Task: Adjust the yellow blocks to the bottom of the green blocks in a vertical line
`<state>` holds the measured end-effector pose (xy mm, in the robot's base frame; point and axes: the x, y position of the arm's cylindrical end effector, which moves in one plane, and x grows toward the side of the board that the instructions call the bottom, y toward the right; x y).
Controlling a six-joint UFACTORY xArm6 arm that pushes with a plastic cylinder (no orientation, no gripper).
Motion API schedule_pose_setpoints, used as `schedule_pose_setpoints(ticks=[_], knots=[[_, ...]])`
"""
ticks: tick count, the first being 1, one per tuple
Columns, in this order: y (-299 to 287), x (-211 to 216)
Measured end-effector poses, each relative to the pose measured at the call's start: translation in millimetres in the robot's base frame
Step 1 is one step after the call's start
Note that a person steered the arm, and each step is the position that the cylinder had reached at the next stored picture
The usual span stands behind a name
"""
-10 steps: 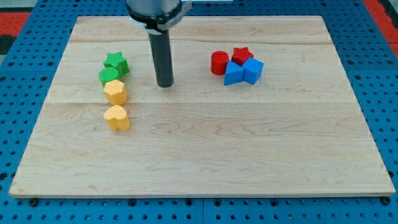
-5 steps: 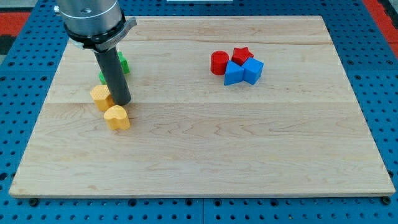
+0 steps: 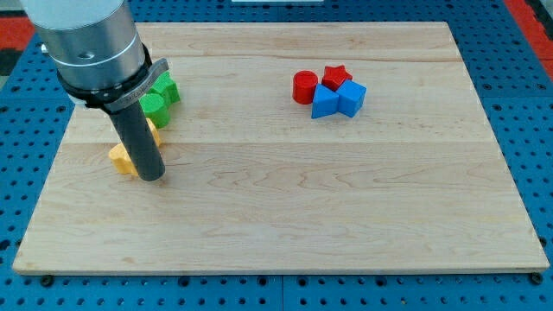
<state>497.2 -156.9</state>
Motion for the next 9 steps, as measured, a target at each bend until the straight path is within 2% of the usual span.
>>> schedule_pose_setpoints(ticks=[1, 2, 3, 4, 7, 9], knots=[[19, 18], [-22, 27], [-85, 17], [-91, -2], [-51, -7], [-83, -17]])
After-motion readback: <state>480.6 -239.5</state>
